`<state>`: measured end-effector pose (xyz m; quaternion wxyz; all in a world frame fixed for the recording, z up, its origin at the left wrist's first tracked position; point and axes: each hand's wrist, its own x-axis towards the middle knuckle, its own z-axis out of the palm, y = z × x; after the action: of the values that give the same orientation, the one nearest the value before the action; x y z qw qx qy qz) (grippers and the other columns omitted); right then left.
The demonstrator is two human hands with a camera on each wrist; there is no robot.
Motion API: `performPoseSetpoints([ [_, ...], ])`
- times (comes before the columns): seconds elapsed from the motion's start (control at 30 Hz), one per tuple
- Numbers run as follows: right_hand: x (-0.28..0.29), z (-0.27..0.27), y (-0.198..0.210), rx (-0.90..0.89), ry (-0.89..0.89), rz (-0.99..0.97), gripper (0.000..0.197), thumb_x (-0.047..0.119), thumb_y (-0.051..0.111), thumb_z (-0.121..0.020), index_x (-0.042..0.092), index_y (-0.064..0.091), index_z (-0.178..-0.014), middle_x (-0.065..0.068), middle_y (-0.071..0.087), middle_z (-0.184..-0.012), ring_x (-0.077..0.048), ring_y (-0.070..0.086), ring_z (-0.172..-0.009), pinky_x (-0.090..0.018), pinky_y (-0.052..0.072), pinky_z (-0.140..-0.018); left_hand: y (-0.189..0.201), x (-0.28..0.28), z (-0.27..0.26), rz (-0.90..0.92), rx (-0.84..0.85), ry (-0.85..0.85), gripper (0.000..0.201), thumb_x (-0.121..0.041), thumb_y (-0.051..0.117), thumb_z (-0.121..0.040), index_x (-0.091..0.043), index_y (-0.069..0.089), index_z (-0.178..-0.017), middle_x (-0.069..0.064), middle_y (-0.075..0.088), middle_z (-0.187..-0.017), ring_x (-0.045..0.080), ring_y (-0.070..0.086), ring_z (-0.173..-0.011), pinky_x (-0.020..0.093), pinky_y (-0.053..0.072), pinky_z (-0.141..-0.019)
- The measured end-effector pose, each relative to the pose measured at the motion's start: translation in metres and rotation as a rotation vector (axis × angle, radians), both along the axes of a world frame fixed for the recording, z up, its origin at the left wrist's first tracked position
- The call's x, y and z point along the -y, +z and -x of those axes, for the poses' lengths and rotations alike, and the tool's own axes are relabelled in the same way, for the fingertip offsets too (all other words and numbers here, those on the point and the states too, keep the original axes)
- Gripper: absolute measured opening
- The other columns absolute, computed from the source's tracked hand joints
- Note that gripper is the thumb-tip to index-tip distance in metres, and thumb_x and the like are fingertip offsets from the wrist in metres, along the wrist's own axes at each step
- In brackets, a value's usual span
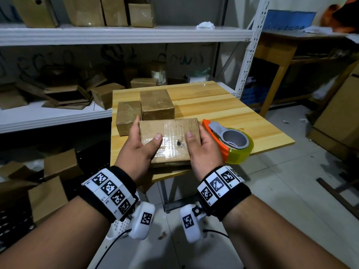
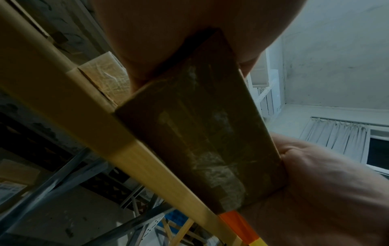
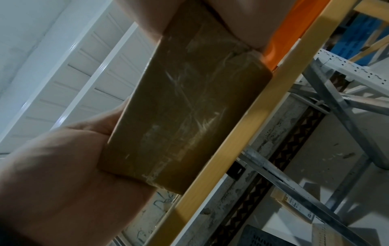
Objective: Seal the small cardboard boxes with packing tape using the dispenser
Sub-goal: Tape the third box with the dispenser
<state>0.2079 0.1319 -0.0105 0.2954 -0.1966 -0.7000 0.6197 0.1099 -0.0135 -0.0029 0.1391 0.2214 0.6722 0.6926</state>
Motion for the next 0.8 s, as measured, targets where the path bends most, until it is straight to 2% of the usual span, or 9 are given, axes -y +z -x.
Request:
performPoseSetpoints([
  [0.07,-0.001,0.000,-0.002,-0.001,0.030,0.015,0.068,0.029,0.084,-0.089,0.027,0.054,-0.150,0.007,0.076,-0.127,-0.011,0.074,-0.115,-0.044,0.062,-0.100,0.001,0.000,0.000,0.011,-0.004,0.004,0.089,-0.034,0.071,-0.095,-0.038,0.017,-0.166,0.000,0.055,-0.153,0.020,0.058,-0.136,0.051,0.046,-0.116],
  [0.13,-0.003,0.000,-0.002,0.000,0.044,0.004,0.075,0.025,0.090,-0.083,0.026,0.054,-0.149,0.008,0.076,-0.126,-0.008,0.074,-0.114,-0.042,0.061,-0.101,0.002,0.001,0.000,0.029,-0.008,0.011,0.090,-0.043,0.070,-0.092,-0.042,0.017,-0.165,-0.001,0.051,-0.158,0.020,0.056,-0.138,0.049,0.044,-0.117],
  [0.23,-0.002,0.001,-0.002,0.007,0.049,0.014,0.071,0.032,0.085,-0.088,0.029,0.053,-0.150,0.007,0.076,-0.128,-0.010,0.073,-0.118,-0.047,0.060,-0.104,0.002,0.000,-0.002,0.031,0.007,0.027,0.079,-0.030,0.064,-0.103,-0.041,0.016,-0.166,0.000,0.053,-0.155,0.020,0.061,-0.132,0.050,0.049,-0.113],
  [0.3,0.001,0.003,-0.004,0.006,0.033,0.000,0.074,0.051,0.080,-0.086,0.035,0.050,-0.152,0.008,0.072,-0.137,-0.015,0.067,-0.129,-0.051,0.055,-0.109,0.003,0.000,-0.003,0.037,0.013,0.031,0.077,-0.024,0.060,-0.106,-0.038,0.014,-0.167,-0.002,0.055,-0.152,0.018,0.063,-0.129,0.048,0.051,-0.111],
  [0.4,0.000,0.007,-0.008,0.007,0.025,0.010,0.082,0.068,0.067,-0.082,0.041,0.044,-0.156,0.008,0.063,-0.150,-0.019,0.058,-0.140,-0.053,0.050,-0.115,0.005,0.001,-0.005,0.053,-0.009,0.060,0.074,-0.027,0.056,-0.108,-0.036,0.013,-0.167,-0.012,0.058,-0.142,0.010,0.062,-0.126,0.037,0.051,-0.111],
  [0.53,-0.005,0.007,-0.012,-0.030,-0.008,0.066,0.055,0.046,0.057,-0.102,0.035,0.049,-0.156,0.009,0.070,-0.139,-0.013,0.067,-0.129,-0.049,0.055,-0.110,0.003,0.004,-0.004,0.034,0.045,0.108,0.071,-0.053,0.053,-0.102,-0.037,0.024,-0.165,-0.002,0.058,-0.150,0.021,0.060,-0.132,0.046,0.046,-0.117],
  [0.67,-0.001,0.005,-0.010,-0.081,-0.075,0.112,0.054,0.042,0.053,-0.105,0.026,0.051,-0.156,0.003,0.061,-0.152,-0.014,0.058,-0.140,-0.048,0.049,-0.117,0.004,0.006,-0.007,0.097,-0.002,0.149,0.068,-0.065,0.049,-0.100,-0.039,0.034,-0.162,-0.001,0.048,-0.161,0.020,0.049,-0.144,0.046,0.036,-0.124],
  [0.73,-0.002,0.004,-0.009,-0.096,-0.079,0.116,0.049,0.033,0.051,-0.110,0.021,0.050,-0.157,0.000,0.057,-0.157,-0.015,0.054,-0.144,-0.047,0.046,-0.120,0.005,0.006,-0.010,0.130,-0.028,0.189,0.059,-0.052,0.045,-0.108,-0.034,0.034,-0.163,-0.003,0.046,-0.161,0.017,0.046,-0.145,0.031,0.037,-0.122],
  [0.8,-0.005,0.002,-0.010,-0.095,-0.064,0.084,0.051,0.036,0.051,-0.110,0.021,0.049,-0.158,0.000,0.055,-0.159,-0.016,0.052,-0.146,-0.048,0.045,-0.121,0.008,0.006,-0.012,0.131,-0.016,0.207,0.054,-0.046,0.043,-0.109,-0.033,0.037,-0.162,-0.006,0.050,-0.154,0.012,0.049,-0.137,0.007,0.042,-0.103],
])
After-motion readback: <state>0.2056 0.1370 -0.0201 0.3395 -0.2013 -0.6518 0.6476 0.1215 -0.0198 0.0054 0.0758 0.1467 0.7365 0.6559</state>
